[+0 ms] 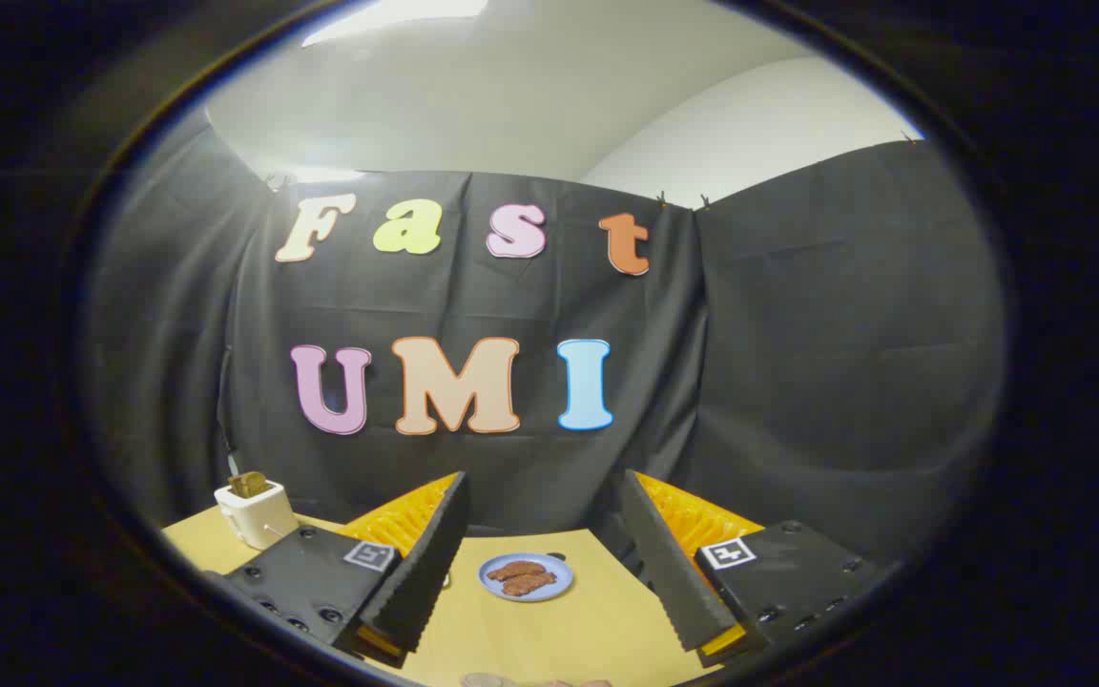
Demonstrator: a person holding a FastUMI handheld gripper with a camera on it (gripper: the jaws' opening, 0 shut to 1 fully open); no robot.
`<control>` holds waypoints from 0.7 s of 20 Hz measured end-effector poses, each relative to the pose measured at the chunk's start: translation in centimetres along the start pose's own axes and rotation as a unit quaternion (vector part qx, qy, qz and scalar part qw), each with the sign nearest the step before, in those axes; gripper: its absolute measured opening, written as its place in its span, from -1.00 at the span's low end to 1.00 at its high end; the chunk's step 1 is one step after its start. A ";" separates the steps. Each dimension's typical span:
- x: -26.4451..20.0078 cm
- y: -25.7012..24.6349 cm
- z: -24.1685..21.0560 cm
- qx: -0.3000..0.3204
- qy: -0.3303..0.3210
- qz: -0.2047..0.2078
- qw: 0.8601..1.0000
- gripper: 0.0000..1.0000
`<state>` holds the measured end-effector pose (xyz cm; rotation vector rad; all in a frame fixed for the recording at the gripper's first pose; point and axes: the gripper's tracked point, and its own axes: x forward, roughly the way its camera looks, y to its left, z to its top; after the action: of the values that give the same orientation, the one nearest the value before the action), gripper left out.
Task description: Take the bottle from table, then pour the juice into the cup, finally place the bottle on the coaster
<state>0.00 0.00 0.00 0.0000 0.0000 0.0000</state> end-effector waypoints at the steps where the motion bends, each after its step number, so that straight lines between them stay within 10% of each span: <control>1: -0.2 0.0 -0.6 0.001 0.008 -0.001 1.000 1.00; 14: -1.9 0.2 -6.3 0.007 0.083 0.011 0.996 1.00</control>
<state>-1.88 0.23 -6.33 0.0143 0.1653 0.0227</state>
